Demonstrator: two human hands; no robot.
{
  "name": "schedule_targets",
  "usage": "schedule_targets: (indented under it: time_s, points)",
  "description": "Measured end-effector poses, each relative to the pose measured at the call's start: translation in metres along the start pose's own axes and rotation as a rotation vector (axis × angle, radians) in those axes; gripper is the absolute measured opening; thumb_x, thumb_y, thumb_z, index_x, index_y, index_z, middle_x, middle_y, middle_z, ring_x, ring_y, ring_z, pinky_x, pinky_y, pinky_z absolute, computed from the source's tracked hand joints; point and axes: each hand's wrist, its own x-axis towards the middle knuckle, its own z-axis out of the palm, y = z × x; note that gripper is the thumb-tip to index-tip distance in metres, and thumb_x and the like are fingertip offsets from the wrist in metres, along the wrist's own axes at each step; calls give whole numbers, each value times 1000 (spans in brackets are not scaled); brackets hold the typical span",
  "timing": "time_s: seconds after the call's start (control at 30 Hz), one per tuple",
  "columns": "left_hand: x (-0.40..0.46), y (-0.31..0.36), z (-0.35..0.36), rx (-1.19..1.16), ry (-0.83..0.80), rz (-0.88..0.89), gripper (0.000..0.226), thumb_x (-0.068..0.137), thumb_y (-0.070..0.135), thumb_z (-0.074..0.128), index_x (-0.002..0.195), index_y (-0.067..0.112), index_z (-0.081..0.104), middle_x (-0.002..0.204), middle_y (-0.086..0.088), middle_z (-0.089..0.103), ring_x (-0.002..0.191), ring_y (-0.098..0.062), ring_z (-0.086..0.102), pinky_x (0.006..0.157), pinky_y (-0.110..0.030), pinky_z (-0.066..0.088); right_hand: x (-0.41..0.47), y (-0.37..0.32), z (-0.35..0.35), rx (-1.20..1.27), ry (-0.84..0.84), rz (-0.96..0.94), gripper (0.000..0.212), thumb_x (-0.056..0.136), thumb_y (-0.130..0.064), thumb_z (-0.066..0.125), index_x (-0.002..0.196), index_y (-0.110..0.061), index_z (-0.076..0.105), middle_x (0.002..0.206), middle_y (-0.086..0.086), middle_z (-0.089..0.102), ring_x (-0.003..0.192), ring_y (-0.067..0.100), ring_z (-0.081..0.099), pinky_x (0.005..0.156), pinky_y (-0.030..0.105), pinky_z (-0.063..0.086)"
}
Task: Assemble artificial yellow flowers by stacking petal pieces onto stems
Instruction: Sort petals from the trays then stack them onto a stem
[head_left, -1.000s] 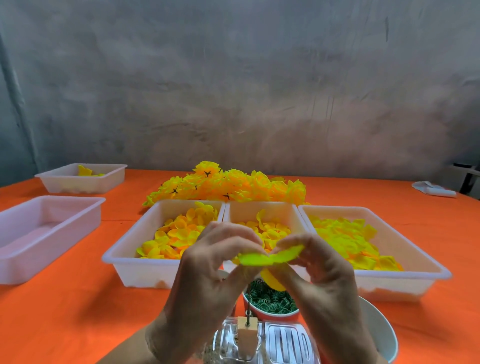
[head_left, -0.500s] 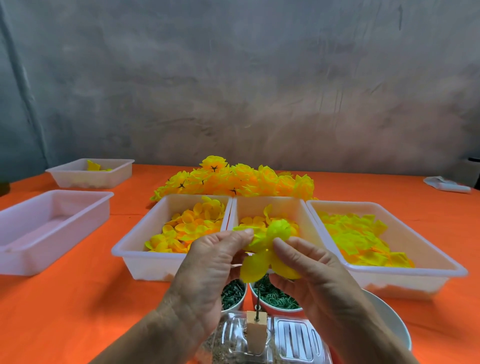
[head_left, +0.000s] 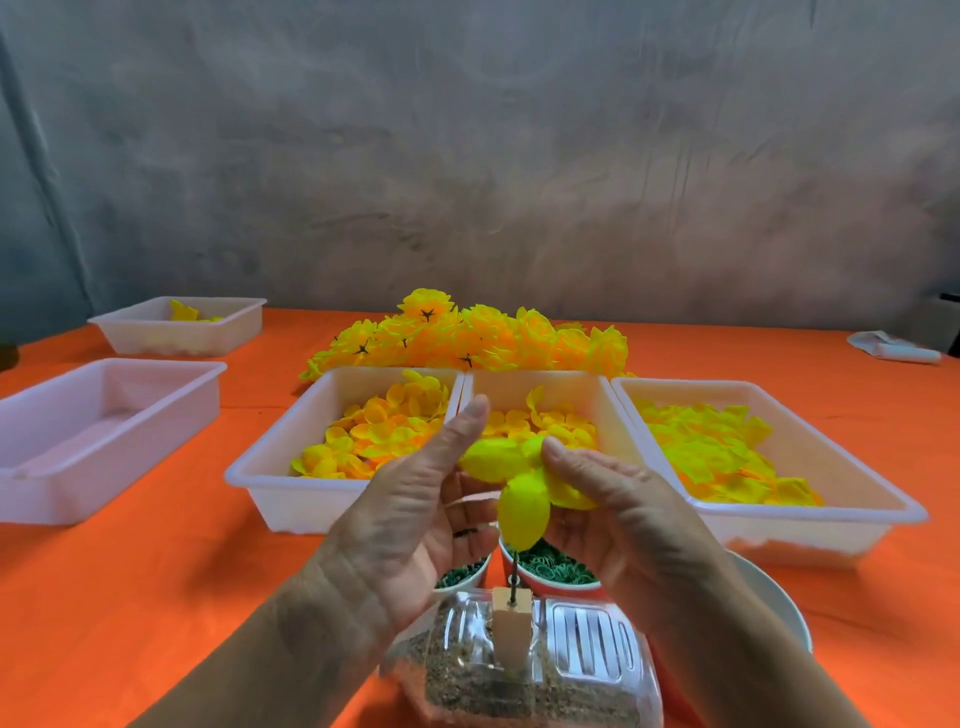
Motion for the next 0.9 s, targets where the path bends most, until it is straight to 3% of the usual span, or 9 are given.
schedule_targets:
  time_s: [0.07, 0.2, 0.33, 0.5, 0.67, 0.9]
  points:
    - [-3, 2, -1, 96, -10, 33, 42, 39, 44, 78, 72, 18, 75, 72, -3, 70, 52, -13, 62, 43, -22, 47, 2, -5, 5, -53, 44, -12, 40, 54, -30, 73, 87, -7, 70, 82, 11, 72, 73, 20, 65, 80, 38, 47]
    - [-2, 8, -1, 108, -3, 36, 8, 53, 27, 73, 57, 21, 73, 61, 1, 66, 46, -9, 57, 41, -17, 45, 5, -17, 12, -196, -5, -2, 34, 57, -33, 71, 84, -13, 68, 76, 3, 69, 70, 15, 63, 66, 29, 45]
    - [-2, 14, -6, 149, 1, 5, 5, 53, 27, 69, 49, 23, 71, 57, 2, 65, 45, -9, 59, 41, -16, 45, 1, -27, 13, -386, -83, 23, 23, 55, -31, 73, 71, -16, 67, 71, 0, 69, 65, 10, 63, 64, 28, 41]
    - [-2, 10, -12, 178, -40, -49, 4, 52, 27, 71, 52, 22, 72, 59, 1, 66, 47, -9, 60, 41, -17, 45, 1, -28, 7, -497, -96, 102, 13, 58, -28, 74, 56, -17, 68, 62, -2, 68, 59, 9, 62, 60, 26, 43]
    - [0, 0, -12, 163, -30, -93, 7, 53, 25, 71, 52, 19, 71, 58, -1, 67, 45, -10, 60, 39, -18, 44, 1, -22, 2, -404, -101, 217, 18, 57, -20, 72, 73, -15, 65, 68, 3, 66, 63, 14, 60, 53, 22, 44]
    - [3, -5, -12, 135, -31, -149, 8, 49, 25, 72, 51, 17, 71, 56, -1, 66, 42, -9, 59, 37, -17, 43, 5, -16, 2, -376, -73, 239, 10, 71, -16, 71, 76, -15, 63, 68, 3, 65, 62, 13, 60, 50, 20, 44]
